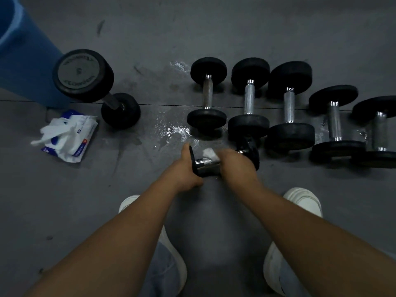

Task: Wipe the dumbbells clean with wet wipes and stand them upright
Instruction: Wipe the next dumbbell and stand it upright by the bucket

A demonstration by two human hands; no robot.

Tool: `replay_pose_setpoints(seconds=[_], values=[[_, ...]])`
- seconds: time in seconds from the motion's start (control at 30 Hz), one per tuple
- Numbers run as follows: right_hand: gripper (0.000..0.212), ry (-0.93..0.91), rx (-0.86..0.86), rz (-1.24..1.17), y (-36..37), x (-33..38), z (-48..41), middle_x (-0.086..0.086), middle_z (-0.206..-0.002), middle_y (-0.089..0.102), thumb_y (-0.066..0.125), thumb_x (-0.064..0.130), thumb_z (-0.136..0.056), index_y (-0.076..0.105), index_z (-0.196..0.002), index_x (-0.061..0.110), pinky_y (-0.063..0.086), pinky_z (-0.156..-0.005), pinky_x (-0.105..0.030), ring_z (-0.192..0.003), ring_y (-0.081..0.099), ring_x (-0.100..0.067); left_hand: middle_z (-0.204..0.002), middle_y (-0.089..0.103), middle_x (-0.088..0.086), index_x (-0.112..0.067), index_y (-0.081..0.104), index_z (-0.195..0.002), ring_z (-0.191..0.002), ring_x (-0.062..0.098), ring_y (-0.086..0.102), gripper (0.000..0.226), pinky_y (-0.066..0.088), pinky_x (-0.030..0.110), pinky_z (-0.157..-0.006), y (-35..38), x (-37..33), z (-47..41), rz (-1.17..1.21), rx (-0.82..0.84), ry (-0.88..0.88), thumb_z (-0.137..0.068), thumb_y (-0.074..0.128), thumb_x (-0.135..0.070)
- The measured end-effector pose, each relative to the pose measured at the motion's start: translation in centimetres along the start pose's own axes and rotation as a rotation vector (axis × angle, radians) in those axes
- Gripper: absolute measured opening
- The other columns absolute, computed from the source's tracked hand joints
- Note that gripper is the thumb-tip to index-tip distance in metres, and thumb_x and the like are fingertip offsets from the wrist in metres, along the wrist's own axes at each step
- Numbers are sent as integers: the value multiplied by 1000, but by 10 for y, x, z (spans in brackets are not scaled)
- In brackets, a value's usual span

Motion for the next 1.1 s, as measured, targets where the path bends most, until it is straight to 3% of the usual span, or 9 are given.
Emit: replay_pose_setpoints(seconds=[0.1,0.27,0.43,0.5,0.7,0.77,0.87,1.03,1.1], values=[[59,133,-43,6,-3,-5,-4,-7,-124,58,48,10,-88,34,-141,33,48,-82,-36,-104,62,-32,-131,56,15,-28,-18,-154,-103,27,60,128,52,33,-88,-2,-3,3,33,15,-1,-72,79,-14],[42,-48,104,86,24,6,12,9,-157,23,35,24,-102,32,-144,27,50,-89,-44,-120,55,-29,-119,56,9,-26,-12,-156,-95,22,55,122,49,29,-84,-7,-7,6,34,13,-3,-73,76,-15],[59,131,26,167,13,-11,9,7,-161,12,40,9,-96,23,-151,23,54,-83,-40,-117,58,-25,-116,56,6,-25,1,-156,-104,27,58,117,51,34,-89,-6,-9,5,17,-47,-25,-70,79,-20],[59,19,118,208,17,0,13,10,-162,5,34,11,-98,15,-153,22,51,-84,-38,-119,57,-25,-112,55,6,-26,7,-154,-101,29,59,115,53,36,-88,-6,-11,6,29,-47,-53,-66,79,-22],[41,39,38,194,21,-1,22,3,-152,32,34,21,-102,37,-142,23,49,-91,-41,-127,50,-26,-121,56,9,-37,23,-147,-101,33,61,115,58,47,-84,-5,-15,8,69,4,-101,-43,72,-32],[45,-67,128,152,30,6,33,6,-156,26,37,16,-99,33,-144,22,51,-90,-42,-128,50,-25,-126,54,8,-40,19,-150,-105,33,61,118,57,47,-86,-6,-15,10,39,37,-89,-44,71,-33],[44,99,29,90,23,-7,33,5,-156,27,33,21,-102,34,-145,28,48,-96,-41,-129,49,-23,-124,53,5,-41,16,-151,-105,32,60,117,57,47,-87,-7,-14,12,45,35,-82,-48,69,-35],[45,-48,109,62,24,3,37,15,-159,15,34,23,-101,32,-145,32,46,-98,-37,-131,46,-19,-110,56,8,-29,37,-133,-95,32,62,93,60,53,-75,0,-17,13,215,68,-173,-45,68,-30],[43,51,32,54,19,-5,33,13,-159,18,34,25,-101,36,-143,33,45,-99,-37,-132,45,-18,-109,54,7,-27,36,-137,-96,32,62,95,60,52,-77,4,-17,15,243,55,-192,-47,67,-32]])
Point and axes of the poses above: each hand's wrist, its own z-axis away from the middle knuckle, its own y-axis out of the palm, x = y × z, the point moved 1 cm from there along -z, towards the middle knuckle
